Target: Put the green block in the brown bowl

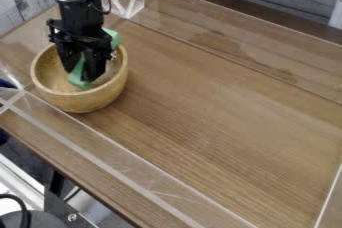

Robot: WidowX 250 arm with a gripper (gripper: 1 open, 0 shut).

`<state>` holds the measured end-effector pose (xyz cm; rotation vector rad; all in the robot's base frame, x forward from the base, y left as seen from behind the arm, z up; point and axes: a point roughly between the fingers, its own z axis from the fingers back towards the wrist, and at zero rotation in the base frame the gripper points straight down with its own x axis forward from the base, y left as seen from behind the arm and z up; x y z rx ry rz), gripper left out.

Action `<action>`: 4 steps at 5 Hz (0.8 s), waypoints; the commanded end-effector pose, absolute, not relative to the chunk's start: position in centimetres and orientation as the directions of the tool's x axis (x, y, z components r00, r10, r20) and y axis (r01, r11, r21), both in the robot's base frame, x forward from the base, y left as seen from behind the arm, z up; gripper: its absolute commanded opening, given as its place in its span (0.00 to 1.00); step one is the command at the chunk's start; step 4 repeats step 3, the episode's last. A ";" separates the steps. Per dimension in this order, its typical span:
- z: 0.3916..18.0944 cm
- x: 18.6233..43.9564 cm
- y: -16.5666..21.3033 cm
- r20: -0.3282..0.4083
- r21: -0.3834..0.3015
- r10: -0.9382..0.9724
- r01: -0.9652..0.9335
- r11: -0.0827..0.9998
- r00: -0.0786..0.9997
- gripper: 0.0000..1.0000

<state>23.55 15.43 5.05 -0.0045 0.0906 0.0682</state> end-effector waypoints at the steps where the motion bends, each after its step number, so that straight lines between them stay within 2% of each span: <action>1: 6.2 24.8 15.8 -0.049 0.027 0.060 -0.058 0.998 0.997 0.00; 4: 5.9 25.0 15.8 -0.059 0.028 0.064 -0.063 0.998 0.996 0.00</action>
